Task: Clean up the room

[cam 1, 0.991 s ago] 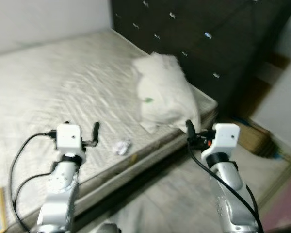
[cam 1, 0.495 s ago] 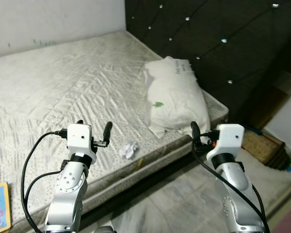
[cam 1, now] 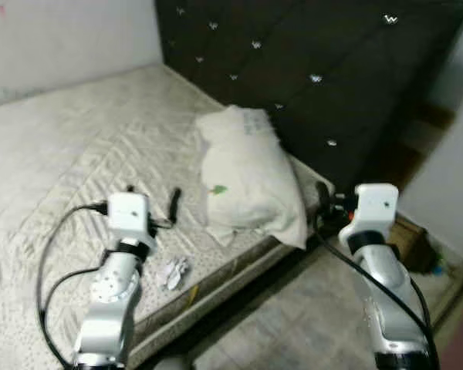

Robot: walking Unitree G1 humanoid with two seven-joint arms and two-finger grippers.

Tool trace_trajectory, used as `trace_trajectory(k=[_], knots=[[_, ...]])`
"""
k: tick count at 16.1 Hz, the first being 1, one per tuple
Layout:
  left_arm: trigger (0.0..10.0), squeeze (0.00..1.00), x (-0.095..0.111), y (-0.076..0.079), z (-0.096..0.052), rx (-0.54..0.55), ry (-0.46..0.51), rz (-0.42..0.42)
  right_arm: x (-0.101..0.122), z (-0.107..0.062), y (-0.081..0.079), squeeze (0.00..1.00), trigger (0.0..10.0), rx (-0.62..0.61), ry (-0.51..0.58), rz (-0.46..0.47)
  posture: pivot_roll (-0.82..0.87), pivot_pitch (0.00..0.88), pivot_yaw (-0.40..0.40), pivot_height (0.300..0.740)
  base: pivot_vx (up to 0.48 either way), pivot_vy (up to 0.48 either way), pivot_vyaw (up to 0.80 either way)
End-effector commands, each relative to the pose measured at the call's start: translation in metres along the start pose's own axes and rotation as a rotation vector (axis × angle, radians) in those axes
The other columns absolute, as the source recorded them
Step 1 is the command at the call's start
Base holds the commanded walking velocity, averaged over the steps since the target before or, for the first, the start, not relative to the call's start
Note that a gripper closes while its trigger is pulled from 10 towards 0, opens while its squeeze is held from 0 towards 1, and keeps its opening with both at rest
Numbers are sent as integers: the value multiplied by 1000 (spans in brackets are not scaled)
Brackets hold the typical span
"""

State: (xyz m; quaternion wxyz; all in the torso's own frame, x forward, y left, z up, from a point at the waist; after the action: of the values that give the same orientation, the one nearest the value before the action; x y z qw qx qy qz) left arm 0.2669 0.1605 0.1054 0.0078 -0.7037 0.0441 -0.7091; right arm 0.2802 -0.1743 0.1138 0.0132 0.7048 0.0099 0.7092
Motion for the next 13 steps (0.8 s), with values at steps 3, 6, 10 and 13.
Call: trace_trajectory(k=[3,6,10,13], knots=[[10000,0,-1,1,2,12,-12,5,-10,-2,-4,0,10000,-113,-40,109,-3,26,-59,740,0,0,731],[10000,0,0,11,5,-13,-10,6,-16,10,-11,0,10000,-123,-60,177,4,26,-41,740,0,0,800],[10000,0,1,4,7,-5,-10,15,-32,39,3,0,10000,-305,-215,297,16,28,-42,740,0,0,800],[10000,0,1,5,9,-2,-12,12,-40,51,-9,0,10000,-344,-276,457,21,44,-31,740,0,0,702]])
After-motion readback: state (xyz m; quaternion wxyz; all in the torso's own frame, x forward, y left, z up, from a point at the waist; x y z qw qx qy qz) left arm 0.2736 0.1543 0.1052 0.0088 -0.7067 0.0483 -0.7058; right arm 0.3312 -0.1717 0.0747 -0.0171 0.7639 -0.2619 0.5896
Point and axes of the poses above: a point about 5 cm out from each wrist's last joint towards the gripper, its own z axis pointing out of the wrist towards the gripper, its own x axis along the axis of the wrist's last joint, y = z × x, the point moved 1 cm from there along z, pointing out of the wrist towards the gripper, and after that the axes turned 1 degree about z, right-handed, at the moved point
